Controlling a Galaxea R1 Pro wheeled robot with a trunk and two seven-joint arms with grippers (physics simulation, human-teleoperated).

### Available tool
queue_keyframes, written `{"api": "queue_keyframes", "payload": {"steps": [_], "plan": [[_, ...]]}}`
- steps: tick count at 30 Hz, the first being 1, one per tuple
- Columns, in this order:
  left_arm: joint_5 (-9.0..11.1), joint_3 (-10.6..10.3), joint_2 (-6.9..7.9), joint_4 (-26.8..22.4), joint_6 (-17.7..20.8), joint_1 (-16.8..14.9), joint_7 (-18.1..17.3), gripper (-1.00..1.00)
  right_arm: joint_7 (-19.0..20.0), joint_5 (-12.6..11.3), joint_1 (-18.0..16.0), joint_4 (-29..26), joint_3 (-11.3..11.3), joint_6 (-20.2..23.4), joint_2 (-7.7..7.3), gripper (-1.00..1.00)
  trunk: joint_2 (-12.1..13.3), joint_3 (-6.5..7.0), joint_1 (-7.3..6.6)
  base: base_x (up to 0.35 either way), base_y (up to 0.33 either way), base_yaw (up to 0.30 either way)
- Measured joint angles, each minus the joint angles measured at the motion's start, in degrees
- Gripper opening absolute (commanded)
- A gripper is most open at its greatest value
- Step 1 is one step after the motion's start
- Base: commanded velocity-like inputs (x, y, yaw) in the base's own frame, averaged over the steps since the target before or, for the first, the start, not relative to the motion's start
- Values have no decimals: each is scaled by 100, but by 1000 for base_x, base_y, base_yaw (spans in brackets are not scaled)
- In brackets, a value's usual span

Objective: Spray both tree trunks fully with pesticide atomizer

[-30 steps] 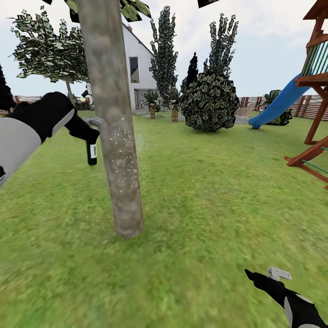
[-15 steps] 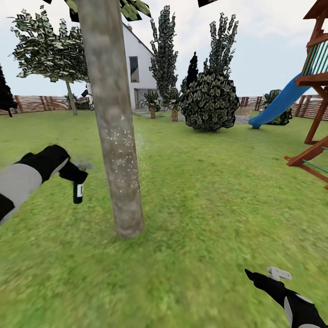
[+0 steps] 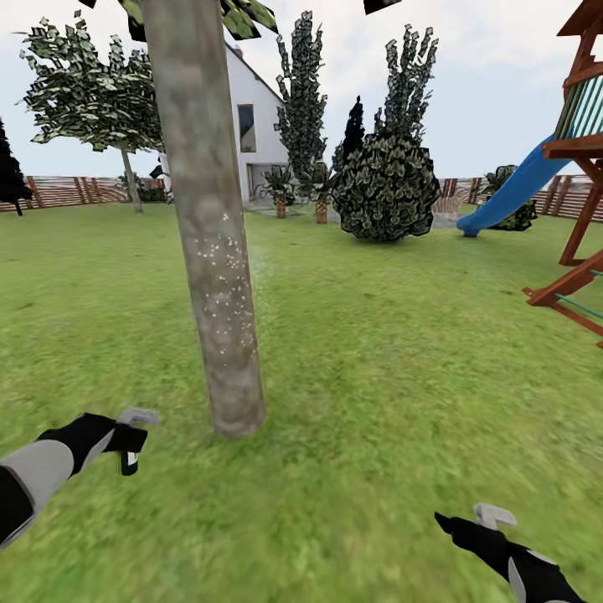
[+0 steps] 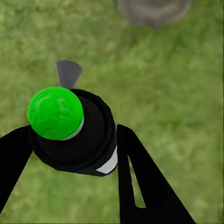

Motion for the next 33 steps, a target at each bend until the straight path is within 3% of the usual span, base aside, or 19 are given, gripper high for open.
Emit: {"api": "queue_keyframes", "payload": {"steps": [3,5,20,27,33], "plan": [[587,0,-37,-7,-142,90,-3,-100,0,-4,-1,11,-2,-3,-7,100,0,0,0,-199,185,-70],[715,-7,-45,-8,-163,103,-3,-100,0,-6,-1,9,-8,-4,-10,100,0,0,0,-227,227,-228],[755,-10,-56,-17,-176,108,-12,-100,0,-5,-1,4,-11,-4,-17,100,0,0,0,-211,247,-273],[752,-11,-56,-17,-174,108,-21,-100,0,-5,2,5,-11,-4,-17,100,0,0,0,-31,174,-259],[760,-10,-56,-17,-167,108,-29,-100,0,-4,-1,4,-11,-4,-18,100,0,0,0,-1,270,-34]]}}
